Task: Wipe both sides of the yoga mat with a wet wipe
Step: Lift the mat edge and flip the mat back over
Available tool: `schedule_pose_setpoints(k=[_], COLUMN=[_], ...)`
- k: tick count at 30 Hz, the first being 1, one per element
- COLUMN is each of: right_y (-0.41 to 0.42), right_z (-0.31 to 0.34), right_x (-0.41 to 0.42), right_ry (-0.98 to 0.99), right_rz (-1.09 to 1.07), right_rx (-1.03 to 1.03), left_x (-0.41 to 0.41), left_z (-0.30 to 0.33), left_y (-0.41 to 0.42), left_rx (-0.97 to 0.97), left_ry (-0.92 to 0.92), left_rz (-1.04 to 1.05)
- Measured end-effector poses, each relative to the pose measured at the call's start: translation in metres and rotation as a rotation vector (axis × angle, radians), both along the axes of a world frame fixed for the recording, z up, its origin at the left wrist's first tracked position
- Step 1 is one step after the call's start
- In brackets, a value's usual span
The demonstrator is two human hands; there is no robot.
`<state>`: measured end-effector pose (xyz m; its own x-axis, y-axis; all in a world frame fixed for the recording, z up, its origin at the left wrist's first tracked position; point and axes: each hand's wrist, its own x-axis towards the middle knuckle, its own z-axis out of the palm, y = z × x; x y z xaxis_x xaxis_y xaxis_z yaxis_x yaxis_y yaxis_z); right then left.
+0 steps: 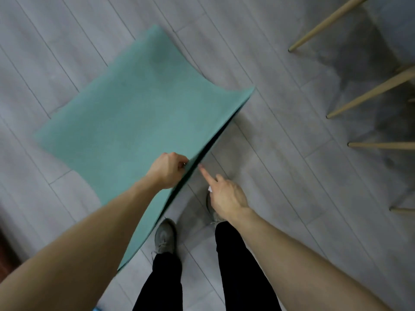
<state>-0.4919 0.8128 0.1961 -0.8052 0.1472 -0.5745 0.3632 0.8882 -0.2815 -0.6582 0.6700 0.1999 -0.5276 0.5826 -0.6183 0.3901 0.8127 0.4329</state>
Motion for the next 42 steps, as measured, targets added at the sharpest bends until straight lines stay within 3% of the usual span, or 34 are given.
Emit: schedule_pose_setpoints(k=[8,12,21,26,31,38,42], right_y=[-0.016,-0.046,-0.192,-0.228,-0.226,-0.24,-0.264], right_z=[-0.035,-0.03,0.038,0.032,0.036,0.031,0.032], right_x=[0.025,0.04,0.029,0.026,0.02,-0.014,-0.038], right_ry=[-0.334,-0.271,-0.103,-0.01,0.106,0.013,0.016], right_rz=[-0.152,-0.208,-0.647,-0.751,-0.891,-0.941,-0.965], right_rx=[0.099,-0.014,-0.303,-0.261,-0.26,-0.208,-0.108], left_x=[0.007,0.006,0.015,0.006,-0.012,-0.052,-0.089], left_z=[-0.006,-0.005,0.028,0.038,0.048,0.063,0.064], left_y=[-0.012,-0.036,-0.063,-0.052,-0.033,-0.026,-0.046], left_rx=[0.08,0.185,0.368,0.371,0.362,0.351,0.384], left_ry=[0.013,0.022,-0.008,-0.005,0.129,0.177,0.216], left_rz=[-0.015,0.034,0.087,0.069,-0.119,-0.099,-0.34])
